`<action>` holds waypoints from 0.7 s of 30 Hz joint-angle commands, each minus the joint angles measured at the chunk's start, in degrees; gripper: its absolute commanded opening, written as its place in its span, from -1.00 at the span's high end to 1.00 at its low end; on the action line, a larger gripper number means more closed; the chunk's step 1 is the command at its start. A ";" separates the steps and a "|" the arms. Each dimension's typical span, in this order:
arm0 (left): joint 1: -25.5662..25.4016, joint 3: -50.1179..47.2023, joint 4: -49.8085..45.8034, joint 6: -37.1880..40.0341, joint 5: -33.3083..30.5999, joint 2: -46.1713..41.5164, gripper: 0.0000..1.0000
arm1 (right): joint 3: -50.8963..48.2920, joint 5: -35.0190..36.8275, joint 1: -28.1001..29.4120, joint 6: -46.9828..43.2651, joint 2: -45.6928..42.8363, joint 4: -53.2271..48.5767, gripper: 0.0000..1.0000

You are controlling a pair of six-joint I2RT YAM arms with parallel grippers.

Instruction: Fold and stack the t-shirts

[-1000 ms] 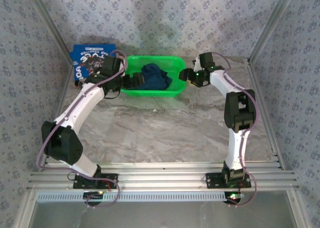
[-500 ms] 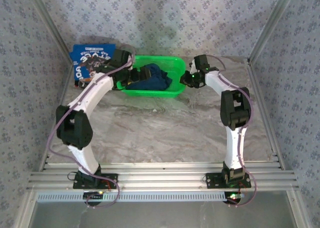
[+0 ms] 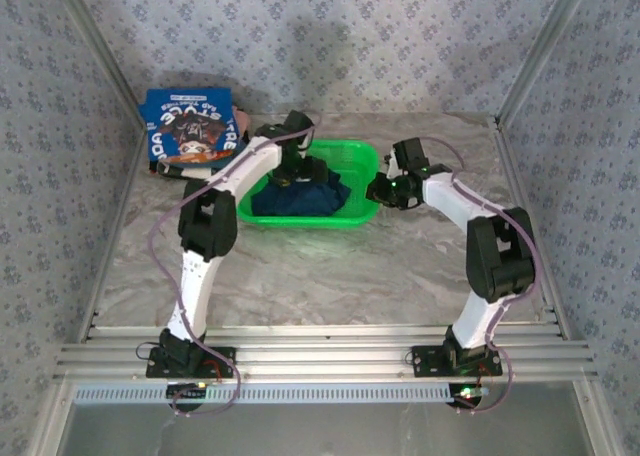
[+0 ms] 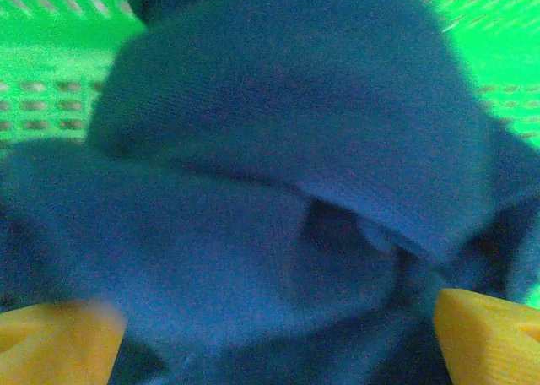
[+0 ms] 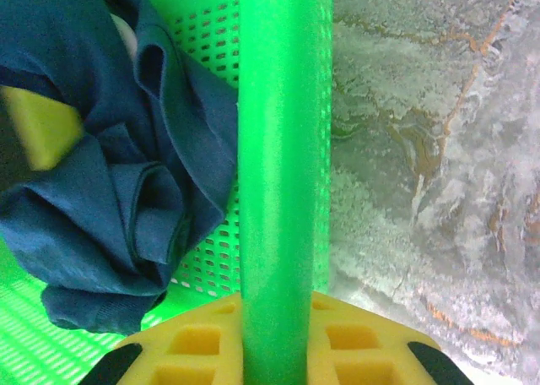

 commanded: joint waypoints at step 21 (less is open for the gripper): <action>-0.90 32.77 -8.94 -2.37 1.36 -11.89 1.00 | -18.10 8.78 -16.48 28.66 -17.27 8.71 1.00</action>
